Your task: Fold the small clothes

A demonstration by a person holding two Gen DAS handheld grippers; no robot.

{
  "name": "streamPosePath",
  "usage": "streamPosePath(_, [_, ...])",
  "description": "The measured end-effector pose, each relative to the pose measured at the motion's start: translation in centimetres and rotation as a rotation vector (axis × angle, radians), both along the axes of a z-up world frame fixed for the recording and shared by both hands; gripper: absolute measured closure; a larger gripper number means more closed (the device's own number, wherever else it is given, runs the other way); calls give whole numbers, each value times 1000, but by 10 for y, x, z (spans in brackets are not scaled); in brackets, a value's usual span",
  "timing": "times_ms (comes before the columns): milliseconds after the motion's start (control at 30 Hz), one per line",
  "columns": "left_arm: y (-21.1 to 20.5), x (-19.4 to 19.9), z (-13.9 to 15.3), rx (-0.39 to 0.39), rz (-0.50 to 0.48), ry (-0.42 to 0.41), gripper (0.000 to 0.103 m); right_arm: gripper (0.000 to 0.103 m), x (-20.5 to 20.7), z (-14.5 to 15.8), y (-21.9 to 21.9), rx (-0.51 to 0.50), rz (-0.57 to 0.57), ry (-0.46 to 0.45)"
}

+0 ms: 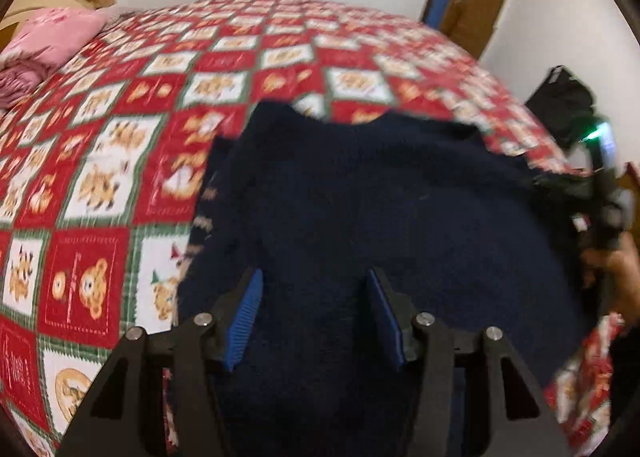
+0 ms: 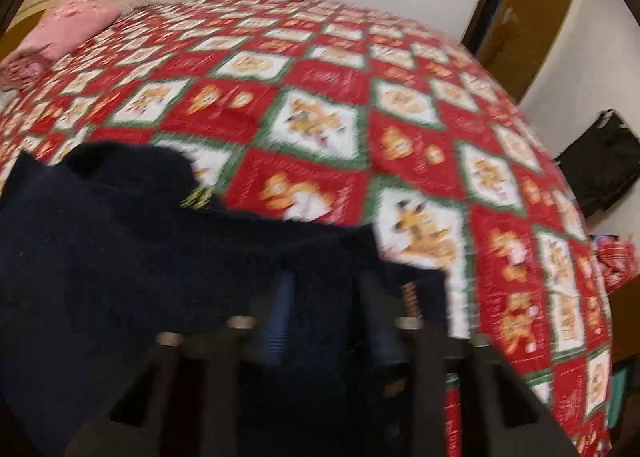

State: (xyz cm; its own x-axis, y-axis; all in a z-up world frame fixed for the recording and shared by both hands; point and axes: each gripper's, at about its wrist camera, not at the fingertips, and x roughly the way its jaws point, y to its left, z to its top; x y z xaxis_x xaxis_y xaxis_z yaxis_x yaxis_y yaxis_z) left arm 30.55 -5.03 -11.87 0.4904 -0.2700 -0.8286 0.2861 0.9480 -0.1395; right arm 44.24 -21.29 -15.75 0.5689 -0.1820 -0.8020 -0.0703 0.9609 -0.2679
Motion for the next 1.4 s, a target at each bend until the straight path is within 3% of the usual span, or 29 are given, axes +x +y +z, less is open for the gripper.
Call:
streamPosePath(67, [6, -3, -1, -37, 5, -26, 40, 97, 1, 7, -21, 16, -79, -57])
streamPosePath(167, [9, -2, -5, -21, 12, -52, 31, 97, 7, 1, -60, 114, -182, -51])
streamPosePath(300, [11, -2, -5, -23, 39, -41, 27, 96, 10, 1, -60, 78, -216, -65])
streamPosePath(333, [11, -3, -3, -19, 39, -36, 28, 96, 6, 5, -61, 127, -213, -78])
streamPosePath(467, [21, -18, 7, -30, 23, -34, 29, 91, -46, 50, -99, 564, -192, -241])
streamPosePath(533, [28, -27, 12, -32, 14, -37, 29, 91, -79, 69, -118, 707, -212, -293])
streamPosePath(633, [41, -45, 18, -83, 14, -41, 28, 88, -135, 91, -132, 669, -236, -312])
streamPosePath(700, [45, -60, 17, -108, 19, -31, 28, 66, -178, 97, -134, 644, -230, -293])
streamPosePath(733, [44, -67, 16, -106, 17, -29, 29, 40, -195, 97, -134, 639, -230, -281])
streamPosePath(767, [42, -71, 15, -97, 13, -29, 28, 25, -217, 95, -132, 642, -230, -273])
streamPosePath(1000, [31, -111, 12, -16, -14, -47, 28, 25, -285, 45, -116, 743, -295, -208])
streamPosePath(1167, [34, -116, 13, 18, 36, -25, 28, 25, -287, 14, -88, 744, -298, -168])
streamPosePath(1300, [33, -123, 18, 68, 59, -66, 28, 25, -285, 11, -78, 725, -297, -175])
streamPosePath(1400, [33, -126, 19, 122, 91, -102, 28, 25, -280, 13, -86, 705, -355, -202])
